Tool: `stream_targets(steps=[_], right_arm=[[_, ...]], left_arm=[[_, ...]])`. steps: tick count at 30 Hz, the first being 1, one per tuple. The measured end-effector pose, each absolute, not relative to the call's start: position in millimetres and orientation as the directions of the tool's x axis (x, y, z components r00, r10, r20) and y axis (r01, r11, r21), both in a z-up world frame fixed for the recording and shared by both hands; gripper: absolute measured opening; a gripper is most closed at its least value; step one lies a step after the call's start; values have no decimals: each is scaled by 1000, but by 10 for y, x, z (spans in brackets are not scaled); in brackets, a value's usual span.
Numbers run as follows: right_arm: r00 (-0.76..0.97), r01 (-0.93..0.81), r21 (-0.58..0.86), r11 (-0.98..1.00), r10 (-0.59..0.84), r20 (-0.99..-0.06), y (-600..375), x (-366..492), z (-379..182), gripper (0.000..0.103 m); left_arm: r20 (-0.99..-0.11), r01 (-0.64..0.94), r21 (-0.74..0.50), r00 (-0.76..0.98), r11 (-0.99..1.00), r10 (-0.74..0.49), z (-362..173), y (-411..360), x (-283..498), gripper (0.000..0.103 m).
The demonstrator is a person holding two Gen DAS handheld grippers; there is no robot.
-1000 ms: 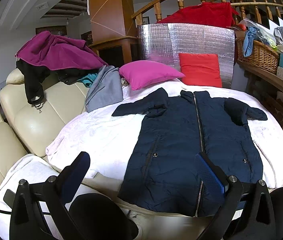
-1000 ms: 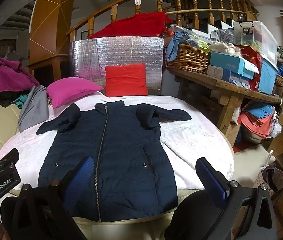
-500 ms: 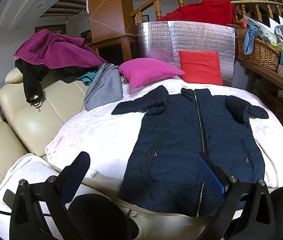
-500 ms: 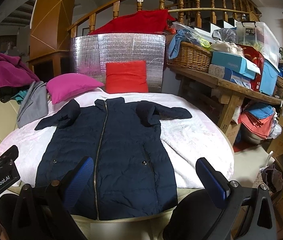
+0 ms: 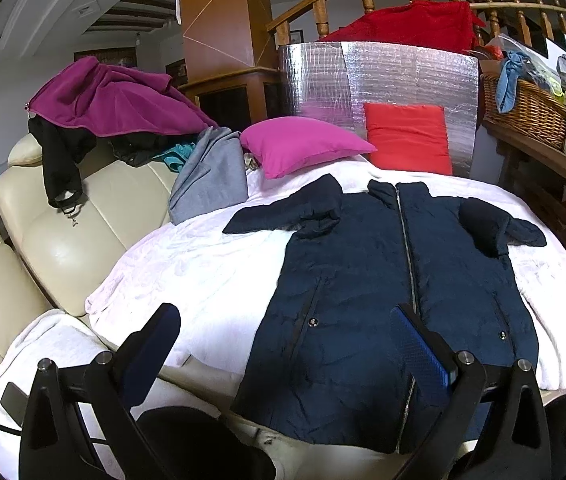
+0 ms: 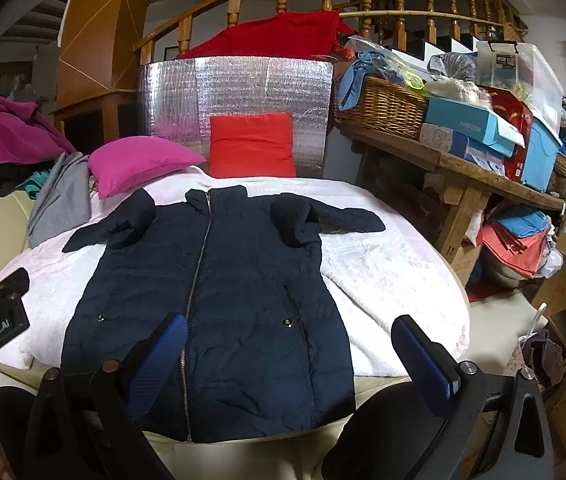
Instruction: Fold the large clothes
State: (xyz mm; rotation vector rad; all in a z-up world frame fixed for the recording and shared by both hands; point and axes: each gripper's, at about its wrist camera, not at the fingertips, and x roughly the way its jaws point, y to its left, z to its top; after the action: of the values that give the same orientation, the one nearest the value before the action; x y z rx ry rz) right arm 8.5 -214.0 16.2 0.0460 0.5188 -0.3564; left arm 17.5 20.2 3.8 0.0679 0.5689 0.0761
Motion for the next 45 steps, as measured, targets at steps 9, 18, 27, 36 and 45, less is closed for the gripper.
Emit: stream_targets(steps=[9,18,27,36,45], right_arm=[[795,344,-59,937,-324,-514,-2268,417,68,103],[814,355,105,929,-251,-524,-3091,1386,70,103],[833,393,678,621,71,-548,-4800,2849,-668,103],[875,398,878,264,179,-450,-5657,3602,-1414,96],[841,476,843,250,150,-520,-5812,4064,-1688,34]], left_arm=[[-507,-69,103,855,992,112,-30,81,628,103],[-581,-132,68,801,989,147,-239,-133,1885,103],[-645,-222,52,737,974,202,-734,-257,2795,103],[-695,-146,142,689,979,204,-1082,-476,3048,103],[-644,-116,181,736,977,207,-1016,-515,3128,103]])
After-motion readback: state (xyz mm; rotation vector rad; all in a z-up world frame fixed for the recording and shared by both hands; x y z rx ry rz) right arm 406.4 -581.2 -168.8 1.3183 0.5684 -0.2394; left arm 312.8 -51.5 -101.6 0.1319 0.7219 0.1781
